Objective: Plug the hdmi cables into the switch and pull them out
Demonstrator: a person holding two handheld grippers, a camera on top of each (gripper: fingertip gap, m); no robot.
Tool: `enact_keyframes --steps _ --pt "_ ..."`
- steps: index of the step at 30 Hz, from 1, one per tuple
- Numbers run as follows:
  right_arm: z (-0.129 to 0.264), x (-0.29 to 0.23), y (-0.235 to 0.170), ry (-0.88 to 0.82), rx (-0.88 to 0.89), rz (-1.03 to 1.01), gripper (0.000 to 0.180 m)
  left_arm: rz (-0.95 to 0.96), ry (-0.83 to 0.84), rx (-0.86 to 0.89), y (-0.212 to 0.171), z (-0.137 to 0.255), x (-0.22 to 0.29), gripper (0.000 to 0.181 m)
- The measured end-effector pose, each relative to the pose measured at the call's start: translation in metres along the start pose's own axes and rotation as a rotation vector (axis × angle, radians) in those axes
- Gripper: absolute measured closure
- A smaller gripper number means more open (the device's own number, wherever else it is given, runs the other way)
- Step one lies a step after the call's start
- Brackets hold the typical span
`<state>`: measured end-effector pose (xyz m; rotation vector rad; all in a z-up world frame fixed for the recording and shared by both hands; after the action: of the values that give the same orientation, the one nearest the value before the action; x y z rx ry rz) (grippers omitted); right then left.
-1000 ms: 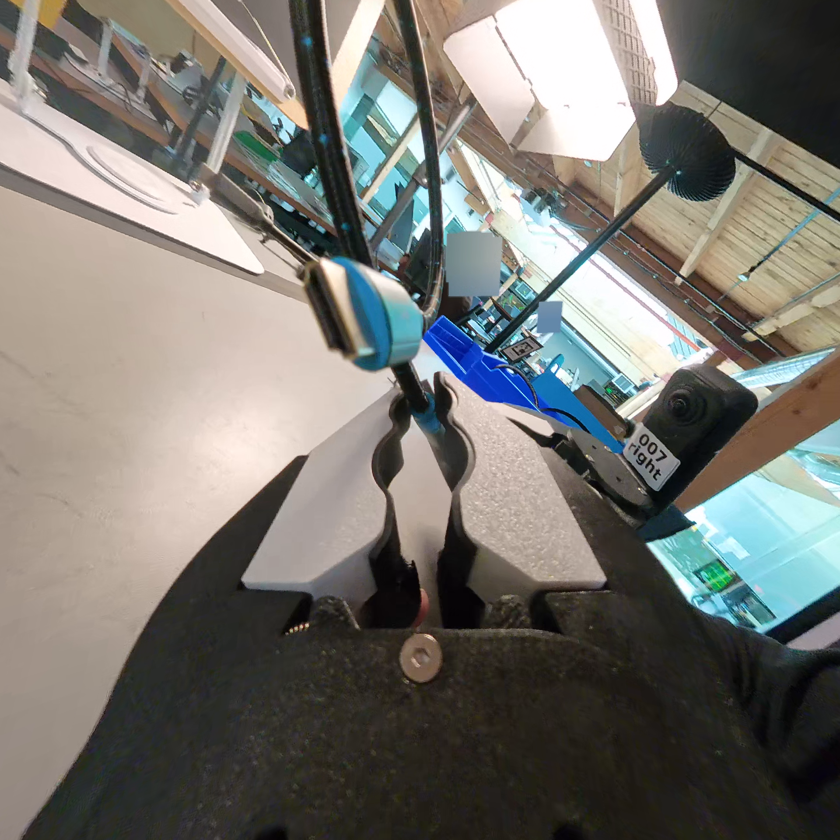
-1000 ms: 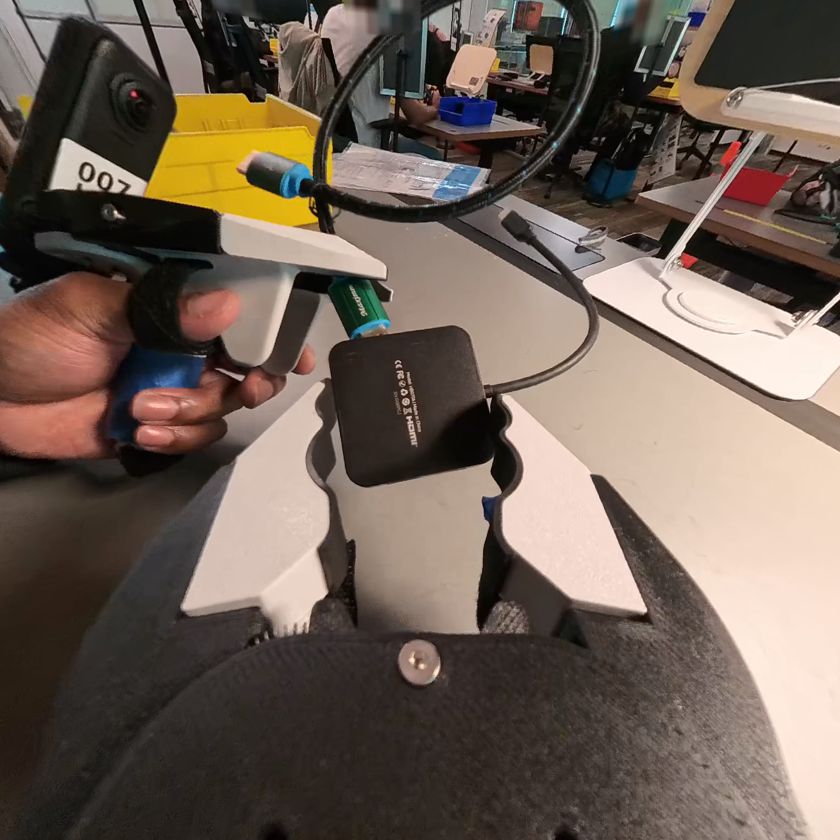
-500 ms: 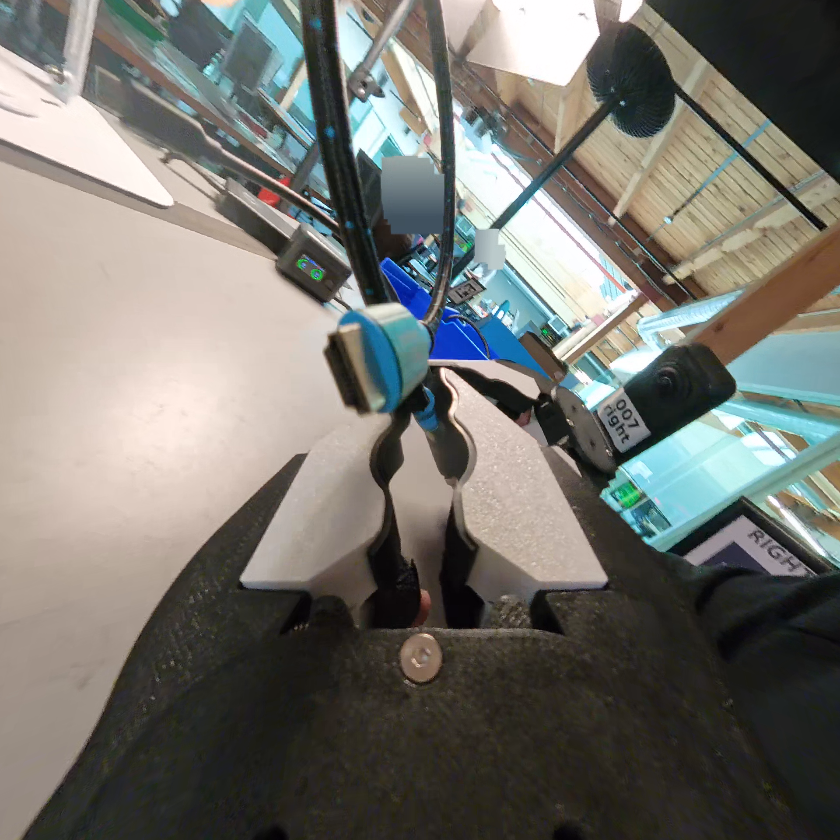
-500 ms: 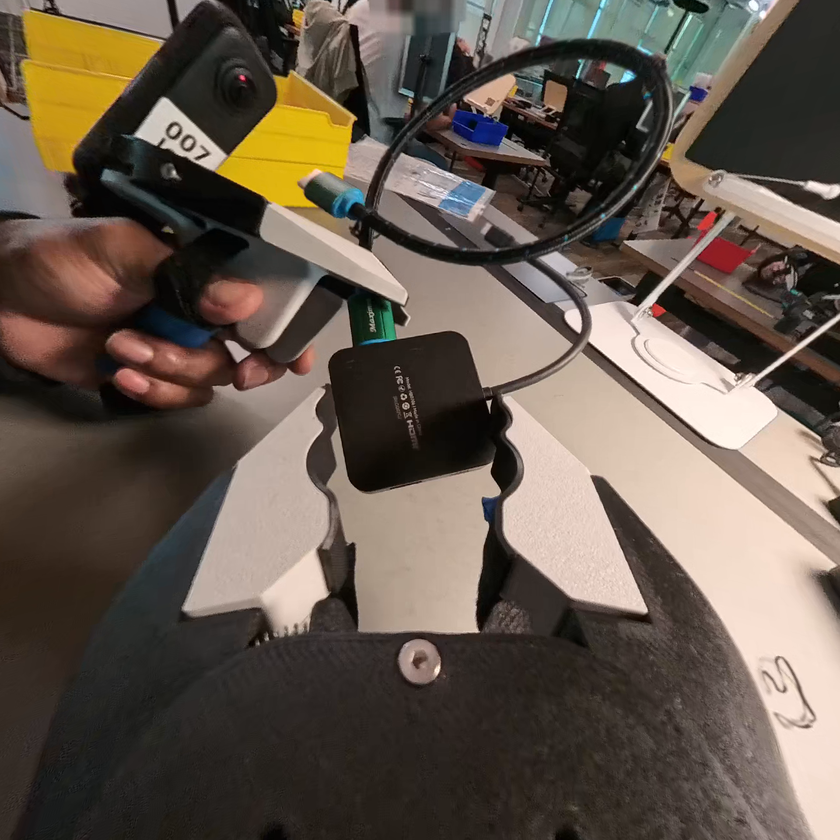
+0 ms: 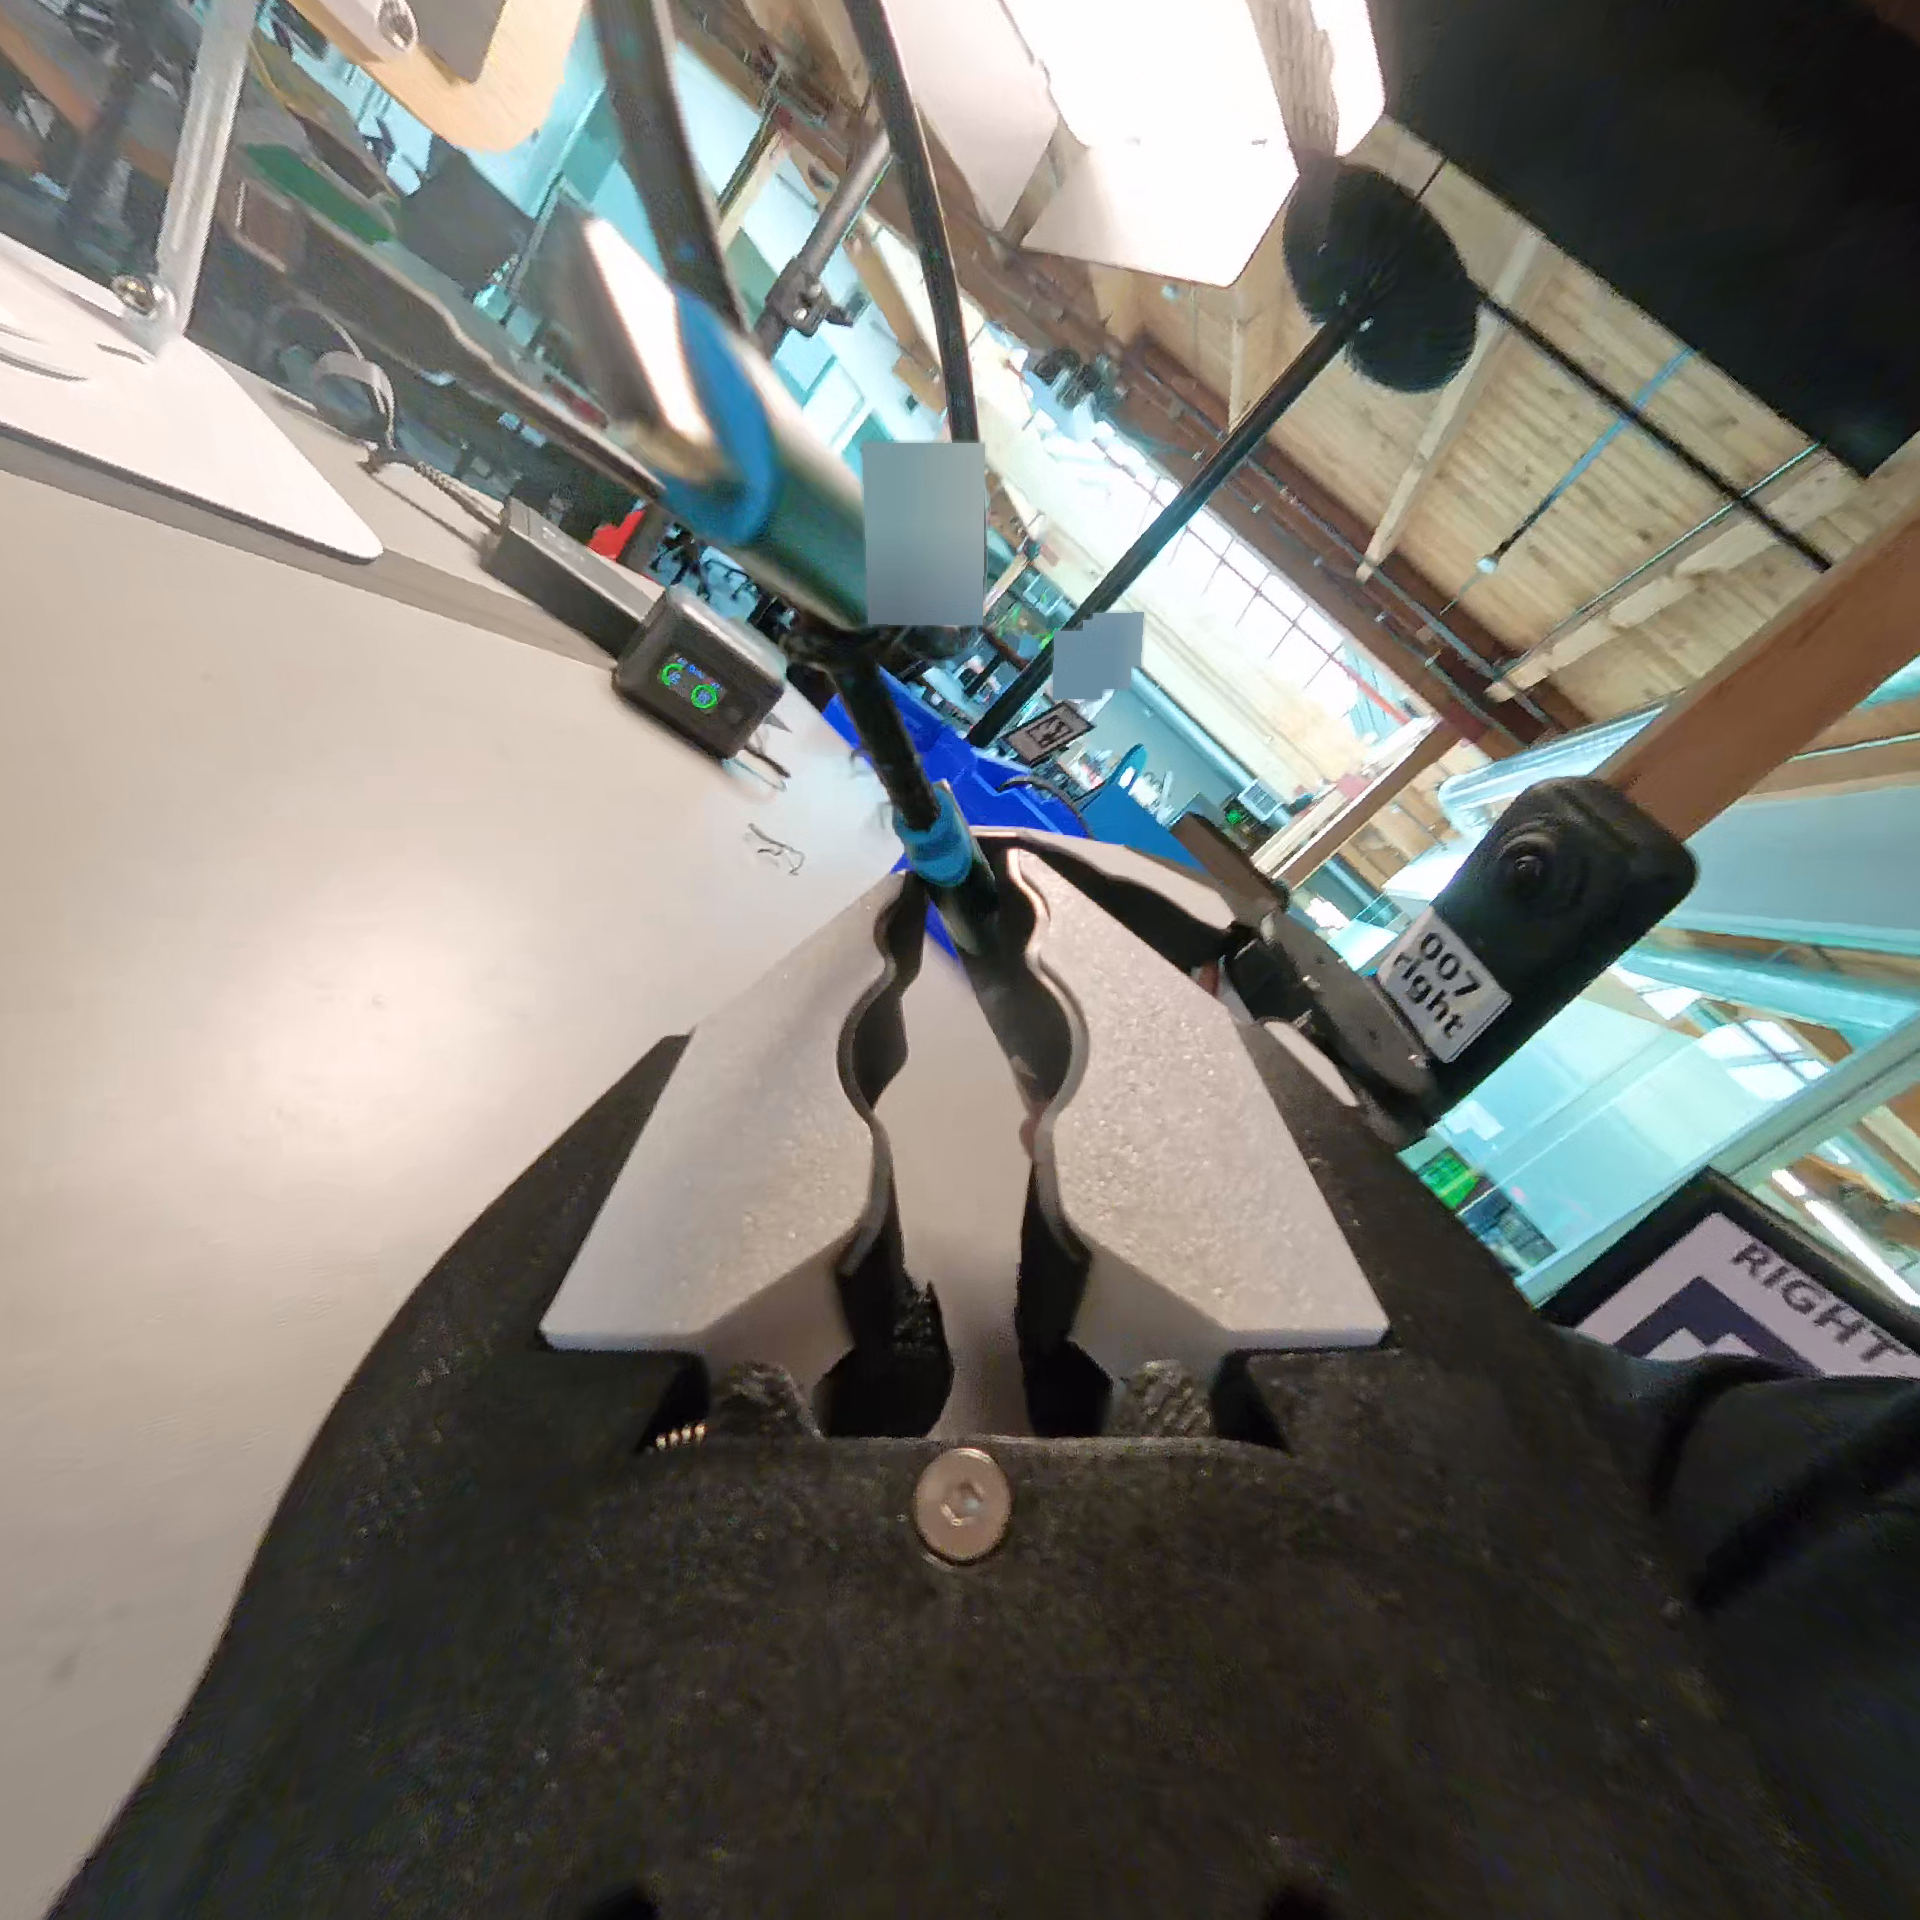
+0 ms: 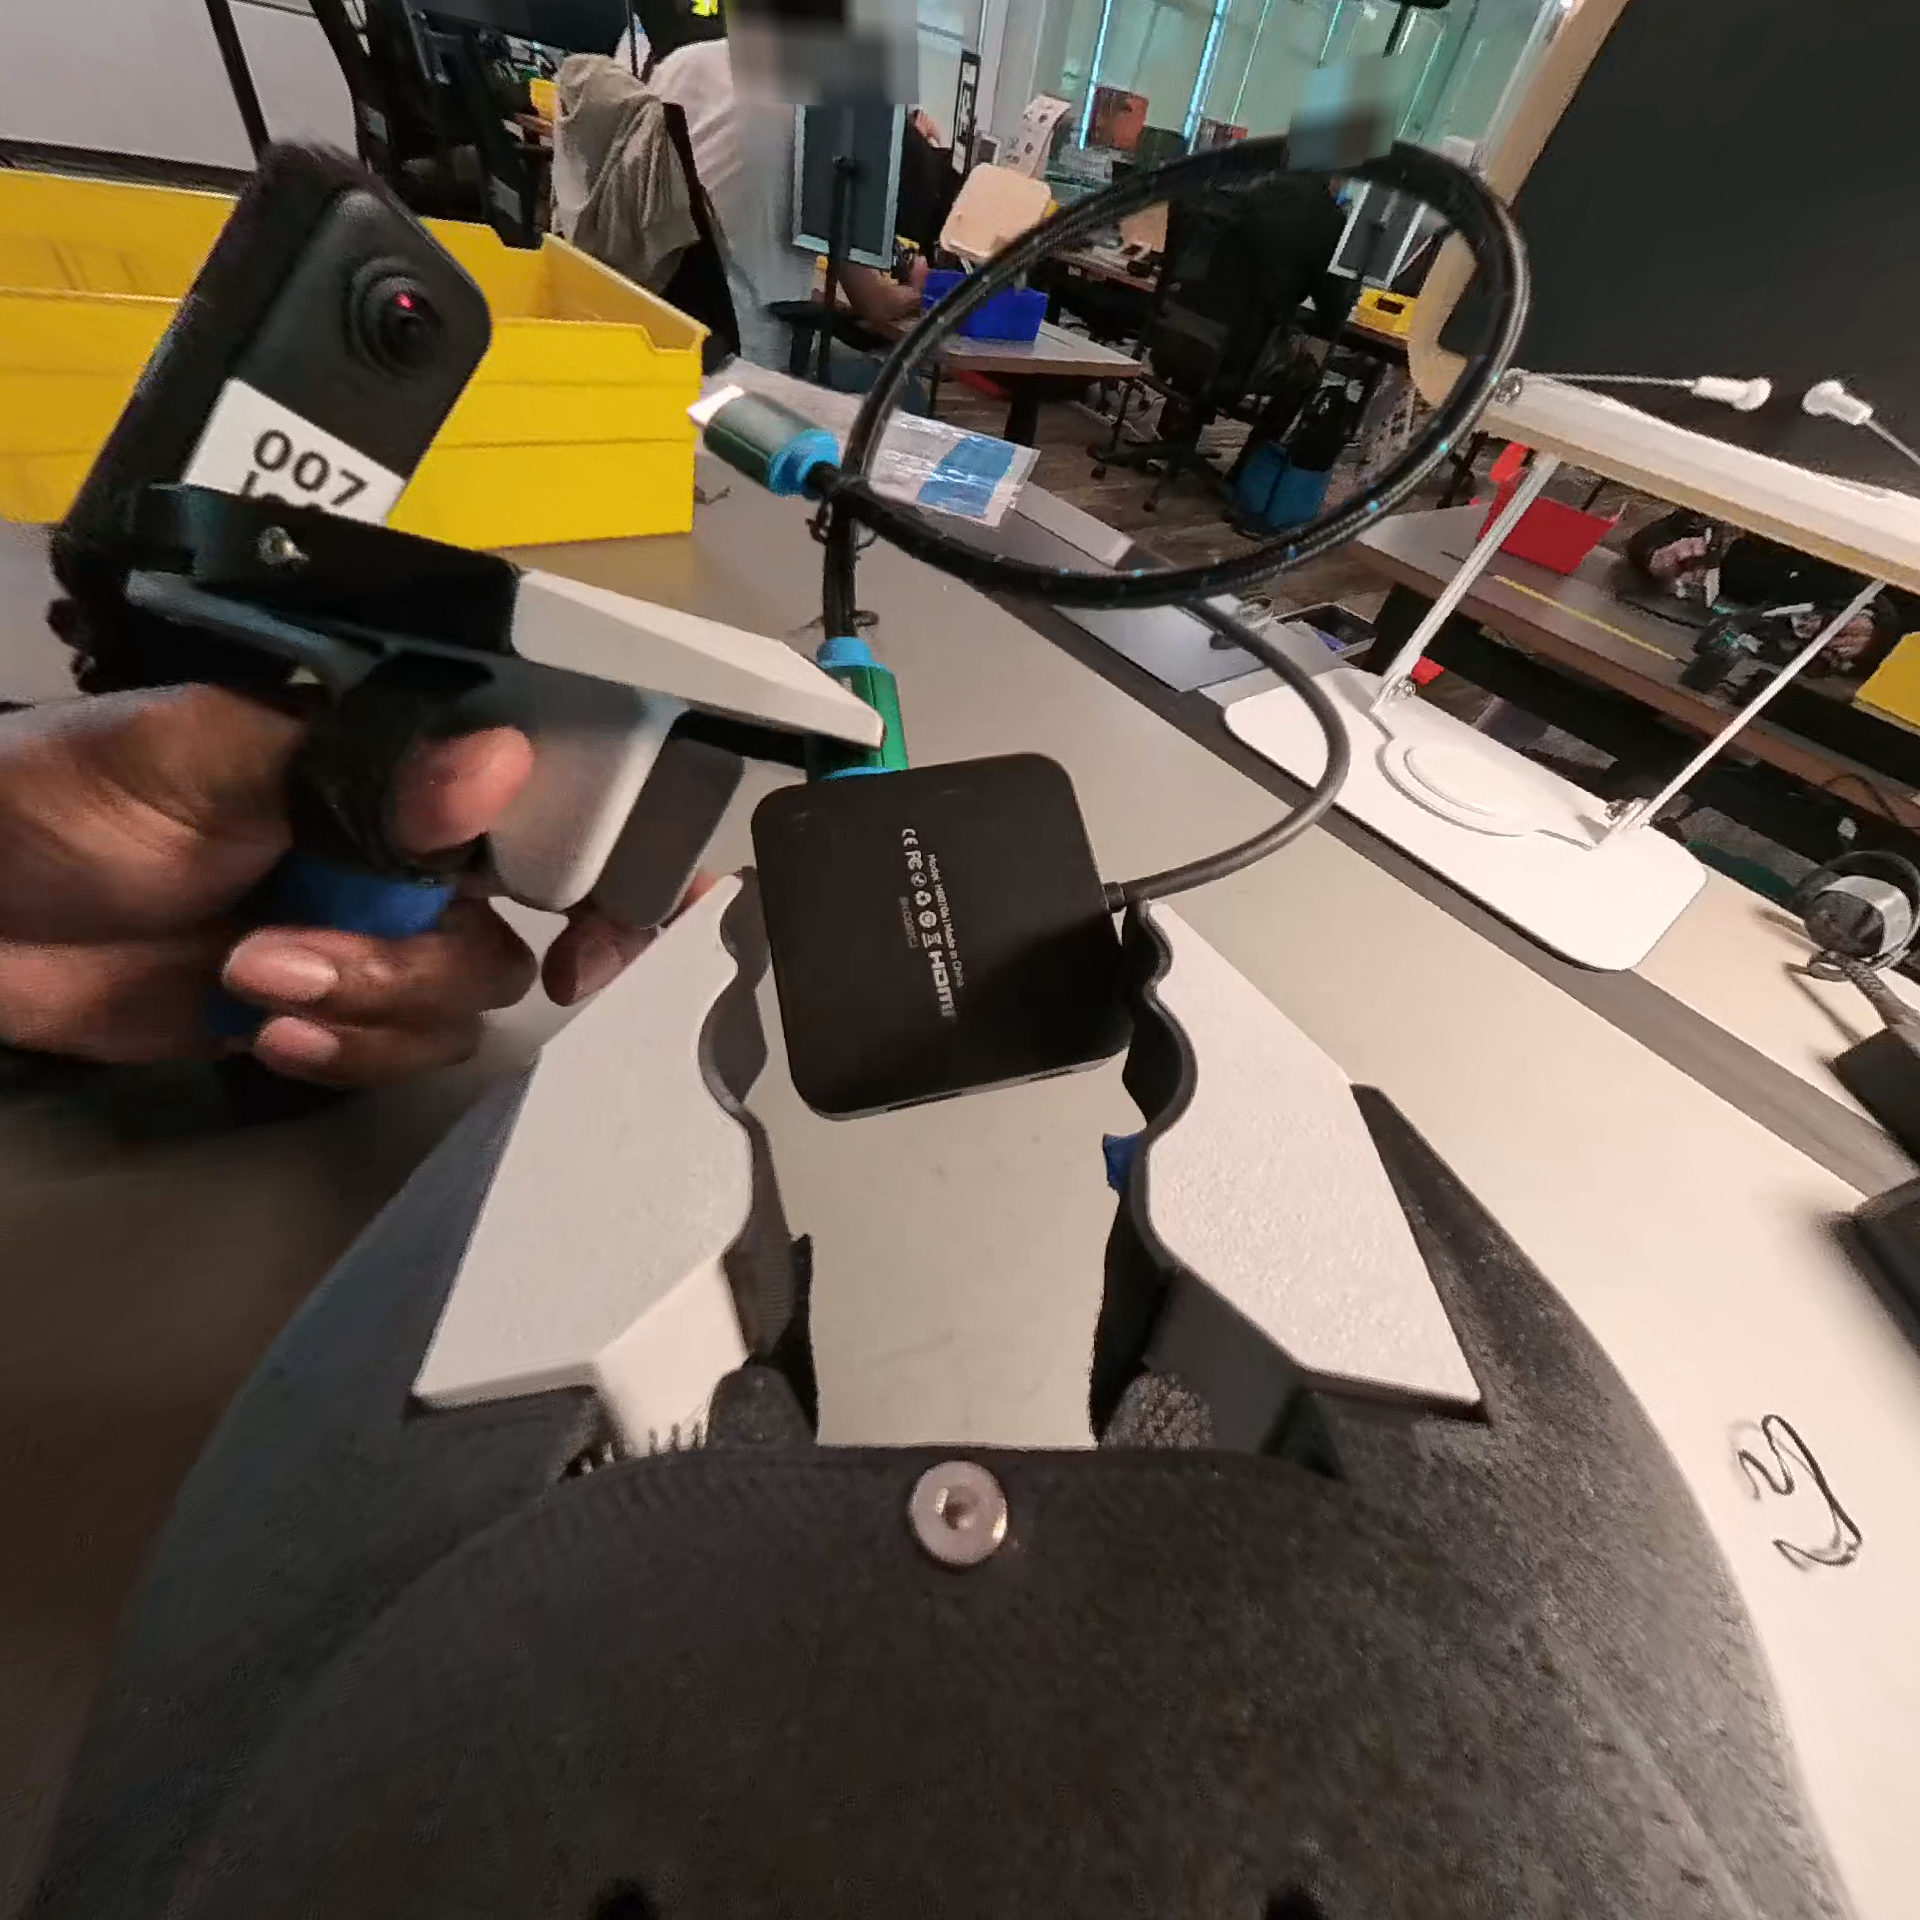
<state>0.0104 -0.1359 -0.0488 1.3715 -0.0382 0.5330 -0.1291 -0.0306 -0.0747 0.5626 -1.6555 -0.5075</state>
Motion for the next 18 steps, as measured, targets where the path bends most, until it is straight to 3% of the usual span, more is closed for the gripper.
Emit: enact_keyframes --steps 4,7,12,18 --pt "0.006 -0.005 0.005 0.009 0.017 0.067 0.110 0.050 -0.017 0.042 0.008 0.005 0.001 0.149" --pt "0.007 -0.009 0.010 -0.025 0.022 0.118 0.110 0.078 -0.097 0.061 0.009 0.007 0.004 0.169" --pt "0.004 -0.015 0.012 -0.066 0.022 0.128 0.110 0.085 -0.057 0.179 0.001 0.009 0.005 0.168" --pt "0.001 -0.016 0.010 -0.075 0.011 0.091 0.110 0.034 0.000 0.189 -0.003 0.009 0.007 0.167"
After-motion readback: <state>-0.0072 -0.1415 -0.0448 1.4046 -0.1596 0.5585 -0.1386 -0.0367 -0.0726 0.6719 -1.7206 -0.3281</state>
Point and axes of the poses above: each gripper's, where its closed fingertips meet, z back along the fingers, y out of its top, x = y × z across the jaws, the point moved 10 cm from there along z, back along the fingers, and after that the axes turned 9 degrees about z, right-handed, at the moved point
